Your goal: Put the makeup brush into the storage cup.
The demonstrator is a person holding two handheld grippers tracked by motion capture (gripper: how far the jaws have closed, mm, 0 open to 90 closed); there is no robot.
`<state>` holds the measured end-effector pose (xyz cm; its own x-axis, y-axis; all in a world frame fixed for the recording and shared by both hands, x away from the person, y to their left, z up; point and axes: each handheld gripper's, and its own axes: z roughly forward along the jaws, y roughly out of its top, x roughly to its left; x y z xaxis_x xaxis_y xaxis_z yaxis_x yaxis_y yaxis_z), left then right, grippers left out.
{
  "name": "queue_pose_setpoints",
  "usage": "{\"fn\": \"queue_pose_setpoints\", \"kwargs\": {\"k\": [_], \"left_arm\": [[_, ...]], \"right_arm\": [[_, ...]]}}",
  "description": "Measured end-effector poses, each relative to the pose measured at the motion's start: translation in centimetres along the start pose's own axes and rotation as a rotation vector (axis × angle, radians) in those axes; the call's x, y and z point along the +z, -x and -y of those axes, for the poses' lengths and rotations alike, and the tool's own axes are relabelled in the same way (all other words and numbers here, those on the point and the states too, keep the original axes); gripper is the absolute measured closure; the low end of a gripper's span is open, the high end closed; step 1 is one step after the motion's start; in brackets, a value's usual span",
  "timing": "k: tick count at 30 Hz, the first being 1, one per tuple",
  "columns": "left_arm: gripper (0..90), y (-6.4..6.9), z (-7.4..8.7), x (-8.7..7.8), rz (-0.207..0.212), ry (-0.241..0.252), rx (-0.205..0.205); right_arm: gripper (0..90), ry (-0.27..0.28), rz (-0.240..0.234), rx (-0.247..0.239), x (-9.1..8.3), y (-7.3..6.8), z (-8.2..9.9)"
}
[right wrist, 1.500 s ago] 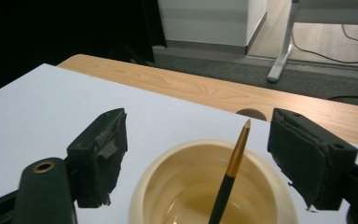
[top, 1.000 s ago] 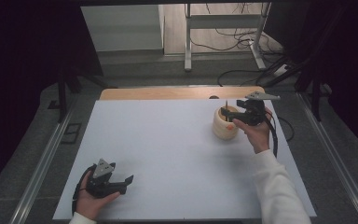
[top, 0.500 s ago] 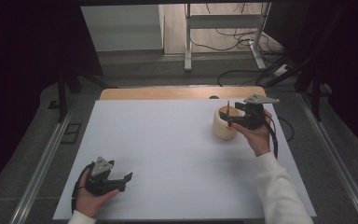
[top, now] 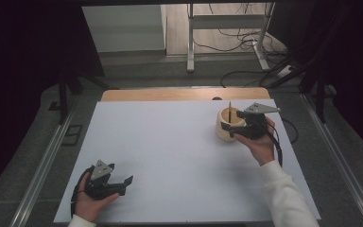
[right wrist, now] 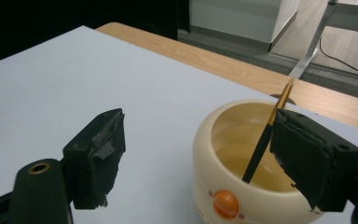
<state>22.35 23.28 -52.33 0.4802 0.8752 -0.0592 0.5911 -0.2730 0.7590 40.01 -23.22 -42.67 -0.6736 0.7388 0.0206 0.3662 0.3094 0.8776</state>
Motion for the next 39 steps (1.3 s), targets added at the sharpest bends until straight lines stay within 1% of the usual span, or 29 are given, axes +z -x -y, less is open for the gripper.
{"fn": "queue_pose_setpoints", "kwargs": {"k": [9,15,18,29,35,37,39], "left_arm": [[14.8,0.1,0.0,0.0,-0.004,0.001,0.002],[14.8,0.0,-0.1,0.0,-0.002,0.004,0.001],[14.7,0.0,-0.1,0.0,-0.002,0.005,0.0],[14.7,0.0,-0.1,0.1,-0.004,0.011,-0.003],[14.7,0.0,-0.3,0.1,-0.005,0.011,0.0],[14.7,0.0,-0.3,0.2,-0.005,0.01,0.0],[14.7,0.0,-0.3,0.2,-0.005,0.011,-0.001]], "right_arm": [[19.5,-0.013,-0.007,-0.028,-1.7,-1.1,1.6],[19.3,-0.025,-0.015,-0.022,-2.9,-1.3,3.0],[19.4,-0.032,-0.028,-0.014,-3.3,-1.3,3.7],[19.1,-0.104,-0.063,-0.011,-4.0,-2.1,6.7],[18.9,-0.148,-0.073,-0.014,-4.5,-2.8,8.4],[18.9,-0.156,-0.069,-0.021,-4.7,-3.0,8.8],[19.0,-0.16,-0.07,-0.017,-4.9,-3.1,9.1]]}}
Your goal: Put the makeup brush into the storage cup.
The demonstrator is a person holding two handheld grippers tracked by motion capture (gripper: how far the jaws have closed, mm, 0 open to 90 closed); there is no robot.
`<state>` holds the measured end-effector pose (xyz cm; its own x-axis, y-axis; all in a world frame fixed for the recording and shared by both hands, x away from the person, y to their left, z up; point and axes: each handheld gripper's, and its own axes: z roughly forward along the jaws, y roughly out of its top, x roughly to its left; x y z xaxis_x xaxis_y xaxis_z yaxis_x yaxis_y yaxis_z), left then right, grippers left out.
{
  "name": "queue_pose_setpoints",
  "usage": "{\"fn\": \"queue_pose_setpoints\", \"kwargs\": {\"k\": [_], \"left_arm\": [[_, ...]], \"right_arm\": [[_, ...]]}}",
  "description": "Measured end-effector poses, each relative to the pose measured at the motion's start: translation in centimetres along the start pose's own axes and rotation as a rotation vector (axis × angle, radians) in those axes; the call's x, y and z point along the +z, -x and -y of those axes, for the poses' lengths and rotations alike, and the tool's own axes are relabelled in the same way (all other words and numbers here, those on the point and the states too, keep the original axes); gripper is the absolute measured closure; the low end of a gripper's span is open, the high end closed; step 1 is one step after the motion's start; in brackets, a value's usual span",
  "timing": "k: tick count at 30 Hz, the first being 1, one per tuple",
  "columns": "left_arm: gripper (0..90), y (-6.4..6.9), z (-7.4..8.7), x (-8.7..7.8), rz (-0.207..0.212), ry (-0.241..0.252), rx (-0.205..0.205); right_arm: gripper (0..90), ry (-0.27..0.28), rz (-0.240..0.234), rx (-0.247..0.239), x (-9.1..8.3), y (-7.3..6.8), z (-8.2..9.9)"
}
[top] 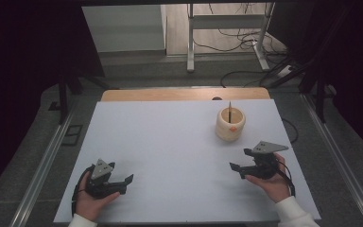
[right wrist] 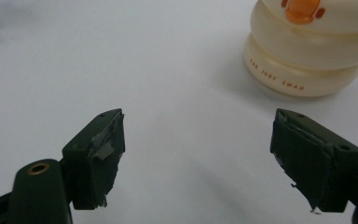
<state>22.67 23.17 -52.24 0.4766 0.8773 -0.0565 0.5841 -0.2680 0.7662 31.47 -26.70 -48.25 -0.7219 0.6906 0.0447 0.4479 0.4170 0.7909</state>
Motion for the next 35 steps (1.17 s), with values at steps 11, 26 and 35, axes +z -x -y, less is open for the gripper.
{"fn": "queue_pose_setpoints", "kwargs": {"k": [11,26,35], "left_arm": [[14.7,0.0,0.0,0.0,-0.003,0.003,-0.002],[14.7,0.0,0.0,0.1,0.002,0.003,-0.002],[14.6,0.0,-0.2,0.3,0.013,0.009,-0.017]], "right_arm": [[19.1,-0.033,0.004,0.027,-0.8,-0.2,2.0],[19.0,-0.063,0.016,0.039,-1.0,0.3,3.2],[19.0,-0.063,0.011,0.035,-1.0,0.4,3.2]]}}
